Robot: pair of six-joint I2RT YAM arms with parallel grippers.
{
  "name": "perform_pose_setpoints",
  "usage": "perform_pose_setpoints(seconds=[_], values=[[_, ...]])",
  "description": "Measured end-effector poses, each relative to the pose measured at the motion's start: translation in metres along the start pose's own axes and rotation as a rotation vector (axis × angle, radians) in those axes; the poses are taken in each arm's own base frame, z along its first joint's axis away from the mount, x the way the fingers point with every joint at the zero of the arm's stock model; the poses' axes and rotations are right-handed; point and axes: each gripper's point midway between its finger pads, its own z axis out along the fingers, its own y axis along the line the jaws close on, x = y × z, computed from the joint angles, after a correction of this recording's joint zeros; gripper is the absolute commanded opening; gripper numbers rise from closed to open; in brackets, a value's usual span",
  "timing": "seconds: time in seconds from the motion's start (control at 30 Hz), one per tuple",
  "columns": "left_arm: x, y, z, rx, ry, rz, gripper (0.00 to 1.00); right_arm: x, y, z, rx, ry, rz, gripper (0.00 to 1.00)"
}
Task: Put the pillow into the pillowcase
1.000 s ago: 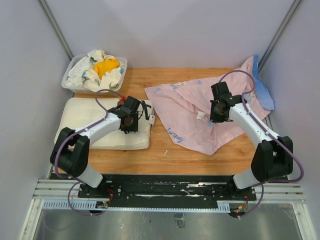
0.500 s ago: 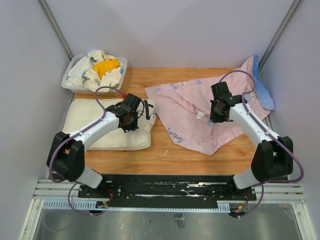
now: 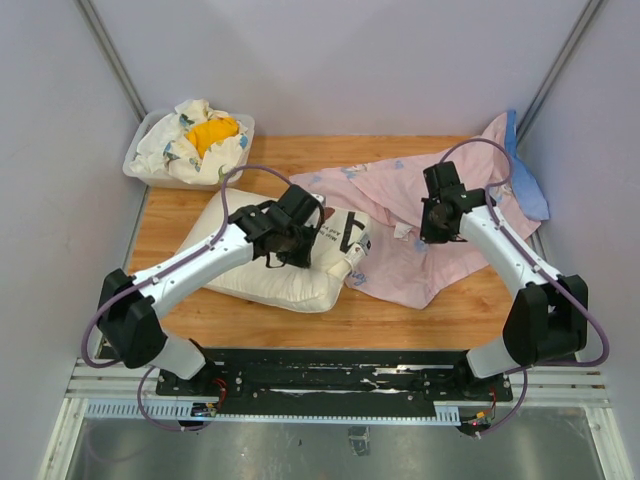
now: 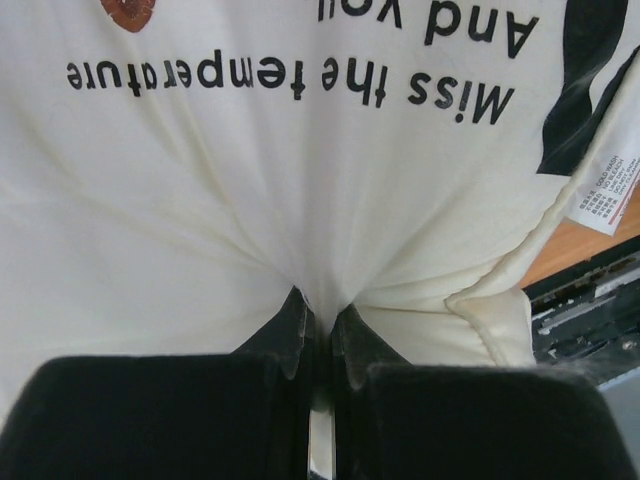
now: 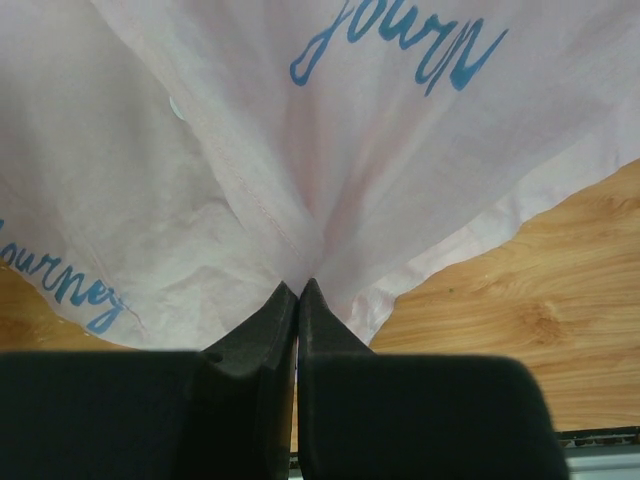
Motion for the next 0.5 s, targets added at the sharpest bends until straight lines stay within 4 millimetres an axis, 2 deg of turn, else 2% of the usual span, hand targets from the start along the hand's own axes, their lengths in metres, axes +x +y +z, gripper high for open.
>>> perform_pose_setpoints(seconds=[0.1,0.27,0.4,0.5], values=[[0.005,-0.012,0.006,0.022,0.021,0.029,0.00,-0.005,0.002,-0.003,-0.007,-0.011,0.003,0.01],[0.010,-0.026,0.029,0.033,0.066,0.063,0.00,-0.013,0.005,-0.009,-0.019,-0.028,0.008,0.01],[0.004,-0.034,0.043,0.037,0.077,0.077,0.00,-0.015,0.006,-0.012,-0.024,-0.031,0.009,0.01],[-0.009,-0.042,0.048,0.045,0.065,0.084,0.00,-0.015,0.007,-0.013,-0.028,-0.030,0.009,0.01]])
